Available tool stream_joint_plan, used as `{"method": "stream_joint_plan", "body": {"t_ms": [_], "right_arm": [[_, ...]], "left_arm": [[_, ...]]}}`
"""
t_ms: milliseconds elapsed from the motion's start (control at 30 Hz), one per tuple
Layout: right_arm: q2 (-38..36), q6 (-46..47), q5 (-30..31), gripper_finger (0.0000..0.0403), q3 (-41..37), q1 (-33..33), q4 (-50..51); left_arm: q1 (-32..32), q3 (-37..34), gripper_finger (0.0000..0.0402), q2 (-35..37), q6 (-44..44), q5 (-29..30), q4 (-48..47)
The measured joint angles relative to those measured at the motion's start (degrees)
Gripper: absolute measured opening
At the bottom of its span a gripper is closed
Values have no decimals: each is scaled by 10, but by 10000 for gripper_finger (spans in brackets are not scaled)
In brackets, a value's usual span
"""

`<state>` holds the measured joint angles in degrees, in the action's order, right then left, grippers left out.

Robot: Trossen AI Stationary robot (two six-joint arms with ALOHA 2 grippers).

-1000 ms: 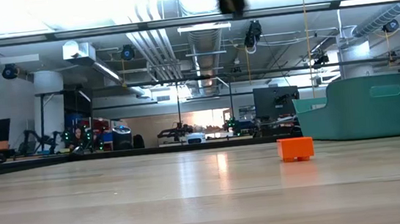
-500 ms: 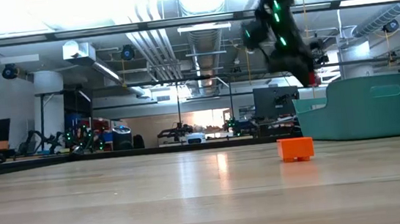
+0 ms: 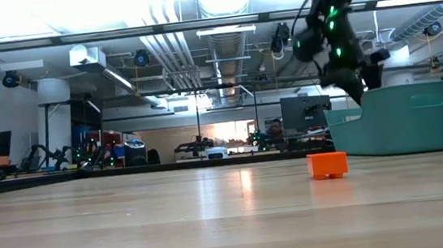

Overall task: Sort blocks
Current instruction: Put the orange 4-stud game piece into the green bin

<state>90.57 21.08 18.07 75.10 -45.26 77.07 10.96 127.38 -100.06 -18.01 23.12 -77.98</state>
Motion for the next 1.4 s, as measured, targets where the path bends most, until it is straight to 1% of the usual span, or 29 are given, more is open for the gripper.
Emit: {"method": "stream_joint_plan", "body": {"t_ms": [133,233,333,433,667,733,800,867,1000,1200,1300,1400], "right_arm": [[-74,13,-54,289,0,37,-26],[-139,31,-86,311,-1,75,-56],[-195,65,-101,326,-1,118,-80],[-237,89,-106,334,-1,166,-97],[-284,122,-106,334,-1,273,-133],[-291,133,-106,331,-1,298,-145],[-298,148,-105,329,-1,320,-155],[-302,158,-106,330,-1,334,-152],[-312,177,-105,339,-1,356,-142],[-316,190,-106,349,-6,370,-139],[-312,188,-106,350,-8,372,-139],[-311,185,-110,350,-12,372,-138]], "left_arm": [[-1,-62,201,-1,24,-9,68],[-1,-106,201,-1,35,-54,109],[-2,-156,201,-1,39,-84,170],[-2,-212,201,-1,49,-97,251],[-19,-370,201,-4,73,-110,479],[-26,-409,201,-11,72,-132,528],[-27,-440,201,-26,70,-148,578],[-23,-461,201,-45,69,-152,624],[-13,-463,201,-91,61,-194,663],[-12,-418,201,-174,53,-244,665],[-12,-381,202,-213,60,-260,648],[-14,-342,209,-248,82,-260,600]]}}
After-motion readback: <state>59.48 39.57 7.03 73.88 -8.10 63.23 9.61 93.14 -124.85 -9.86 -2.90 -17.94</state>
